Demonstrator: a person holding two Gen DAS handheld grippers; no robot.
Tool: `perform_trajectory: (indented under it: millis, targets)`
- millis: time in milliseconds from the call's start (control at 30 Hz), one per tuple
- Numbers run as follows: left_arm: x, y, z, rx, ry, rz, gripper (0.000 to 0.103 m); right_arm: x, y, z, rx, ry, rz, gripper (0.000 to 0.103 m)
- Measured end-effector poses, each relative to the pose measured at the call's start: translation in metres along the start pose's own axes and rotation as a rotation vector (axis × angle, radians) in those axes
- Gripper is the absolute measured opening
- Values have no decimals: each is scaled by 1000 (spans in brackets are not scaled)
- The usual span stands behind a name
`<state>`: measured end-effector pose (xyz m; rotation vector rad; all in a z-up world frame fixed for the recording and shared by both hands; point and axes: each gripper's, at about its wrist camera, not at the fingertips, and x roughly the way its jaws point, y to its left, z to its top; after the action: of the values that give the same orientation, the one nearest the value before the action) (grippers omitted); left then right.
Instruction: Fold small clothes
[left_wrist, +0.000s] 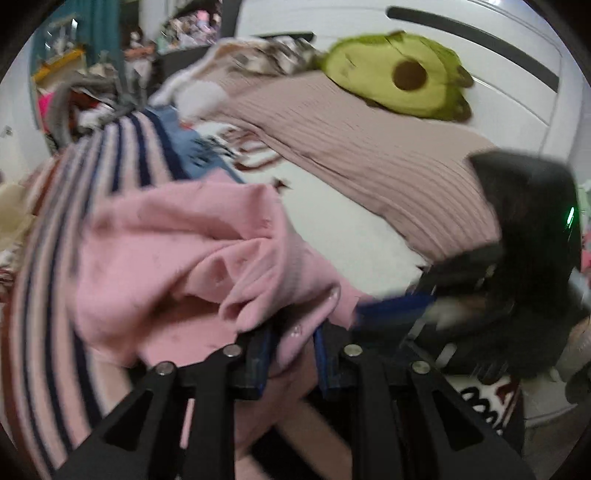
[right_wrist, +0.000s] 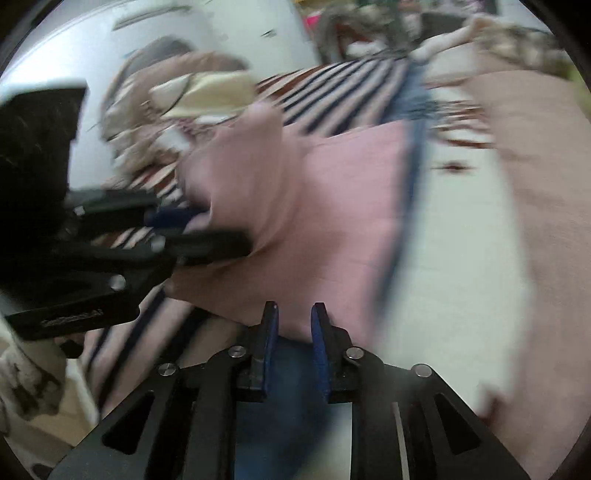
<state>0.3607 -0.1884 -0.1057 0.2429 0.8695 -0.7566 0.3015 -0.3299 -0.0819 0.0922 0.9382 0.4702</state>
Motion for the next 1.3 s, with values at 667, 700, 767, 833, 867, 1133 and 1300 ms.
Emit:
perform_trajectory:
  millis: [667, 700, 767, 833, 867, 1133, 1300]
  targets:
    - [-131, 69, -71, -182, -200, 146, 69, -28, 70, 97, -254, -161, -33, 27]
    - [-135, 76, -75, -201, -211, 162, 69, -16, 83, 103, -296, -132, -25, 27]
    - [-139, 88, -81, -230, -230, 178, 69, 8, 98, 109, -341, -69, -7, 27]
    - [-140, 97, -88, -257, -247, 175, 69, 37, 107, 108, -368, 31, 23, 27]
    - [-141, 99, -90, -262, -249, 171, 69, 50, 108, 104, -375, 85, 40, 22]
    - [-130, 112, -108, -289, -232, 144, 69, 55, 44, 71, -218, 170, -106, 6]
    - [-123, 113, -103, -303, -249, 130, 69, 59, 38, 64, -194, 213, -123, 7]
